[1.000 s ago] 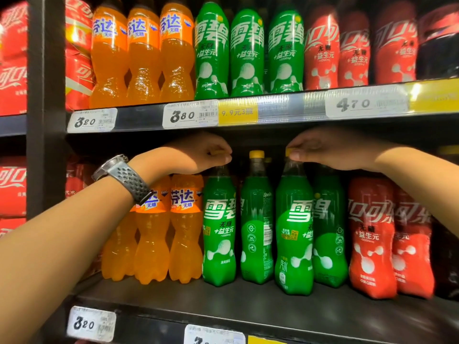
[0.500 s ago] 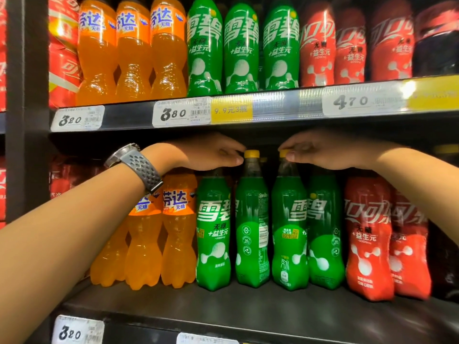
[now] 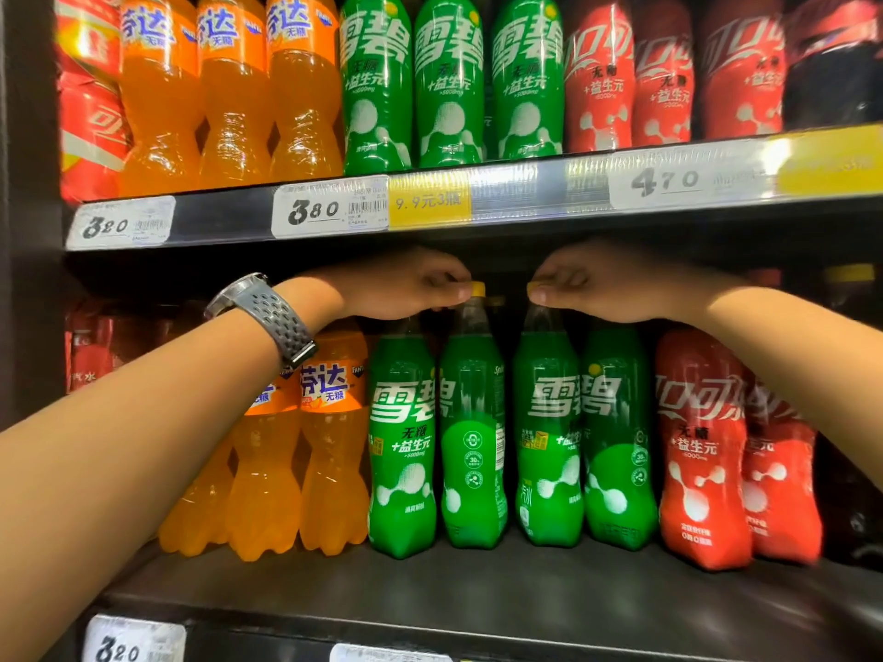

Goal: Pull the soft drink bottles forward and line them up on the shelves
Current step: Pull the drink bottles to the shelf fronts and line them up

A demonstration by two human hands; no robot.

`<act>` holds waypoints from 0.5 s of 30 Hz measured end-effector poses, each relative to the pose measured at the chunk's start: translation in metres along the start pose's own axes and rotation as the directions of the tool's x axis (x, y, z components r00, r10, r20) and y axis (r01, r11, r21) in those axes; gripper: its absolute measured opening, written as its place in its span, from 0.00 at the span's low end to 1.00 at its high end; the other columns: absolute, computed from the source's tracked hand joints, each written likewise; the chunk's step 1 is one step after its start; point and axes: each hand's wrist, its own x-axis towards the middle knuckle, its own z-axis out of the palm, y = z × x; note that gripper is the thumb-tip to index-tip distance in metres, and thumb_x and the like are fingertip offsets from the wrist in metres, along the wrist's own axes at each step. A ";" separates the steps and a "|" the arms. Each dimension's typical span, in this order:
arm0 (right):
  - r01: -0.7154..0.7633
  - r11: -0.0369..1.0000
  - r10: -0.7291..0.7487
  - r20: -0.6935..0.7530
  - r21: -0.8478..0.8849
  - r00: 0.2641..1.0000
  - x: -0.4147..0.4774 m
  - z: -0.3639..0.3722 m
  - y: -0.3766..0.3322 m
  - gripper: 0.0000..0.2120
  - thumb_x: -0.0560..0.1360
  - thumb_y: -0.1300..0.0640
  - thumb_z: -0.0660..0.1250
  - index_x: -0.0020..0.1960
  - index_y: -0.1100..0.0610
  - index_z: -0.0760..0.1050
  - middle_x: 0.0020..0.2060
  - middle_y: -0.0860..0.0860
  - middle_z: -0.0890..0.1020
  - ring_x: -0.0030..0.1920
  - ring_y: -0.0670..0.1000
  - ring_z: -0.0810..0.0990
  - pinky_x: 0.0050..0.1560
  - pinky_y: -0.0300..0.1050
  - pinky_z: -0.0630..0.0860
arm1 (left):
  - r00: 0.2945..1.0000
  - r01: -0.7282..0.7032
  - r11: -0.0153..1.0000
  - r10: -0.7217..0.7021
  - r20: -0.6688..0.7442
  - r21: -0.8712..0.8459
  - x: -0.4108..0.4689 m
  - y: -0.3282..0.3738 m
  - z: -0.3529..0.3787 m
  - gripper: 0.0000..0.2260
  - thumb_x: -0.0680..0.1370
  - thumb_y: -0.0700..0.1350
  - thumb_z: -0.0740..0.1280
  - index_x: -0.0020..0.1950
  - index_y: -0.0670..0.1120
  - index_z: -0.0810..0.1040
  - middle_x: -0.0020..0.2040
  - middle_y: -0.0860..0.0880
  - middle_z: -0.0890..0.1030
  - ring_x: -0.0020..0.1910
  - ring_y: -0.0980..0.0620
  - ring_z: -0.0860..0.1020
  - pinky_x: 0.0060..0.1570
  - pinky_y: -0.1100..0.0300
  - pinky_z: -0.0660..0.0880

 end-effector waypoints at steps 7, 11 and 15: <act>0.022 1.000 -0.021 -0.021 0.011 1.000 0.000 0.000 -0.001 0.12 0.74 0.45 0.67 0.54 0.50 0.80 0.47 0.47 0.83 0.48 0.47 0.80 0.54 0.48 0.76 | 1.000 -0.003 1.000 0.003 0.004 0.003 0.001 -0.003 0.000 0.12 0.80 0.53 0.61 0.59 0.50 0.76 0.49 0.58 0.79 0.50 0.61 0.77 0.52 0.66 0.72; 0.007 0.998 -0.007 0.001 0.057 1.000 -0.003 -0.002 0.000 0.14 0.75 0.44 0.66 0.56 0.50 0.80 0.48 0.47 0.83 0.50 0.47 0.80 0.57 0.50 0.76 | 1.000 -0.006 0.999 0.007 0.012 -0.052 0.001 -0.001 -0.001 0.12 0.81 0.51 0.60 0.61 0.50 0.77 0.47 0.61 0.78 0.47 0.64 0.76 0.43 0.79 0.68; 0.019 0.996 -0.021 0.021 0.086 1.000 -0.006 -0.005 0.001 0.13 0.77 0.47 0.64 0.57 0.52 0.79 0.48 0.47 0.83 0.50 0.48 0.80 0.58 0.50 0.75 | 1.000 0.013 1.000 -0.013 -0.004 -0.001 0.004 -0.001 0.003 0.14 0.80 0.56 0.60 0.53 0.48 0.78 0.45 0.51 0.81 0.47 0.51 0.79 0.49 0.60 0.73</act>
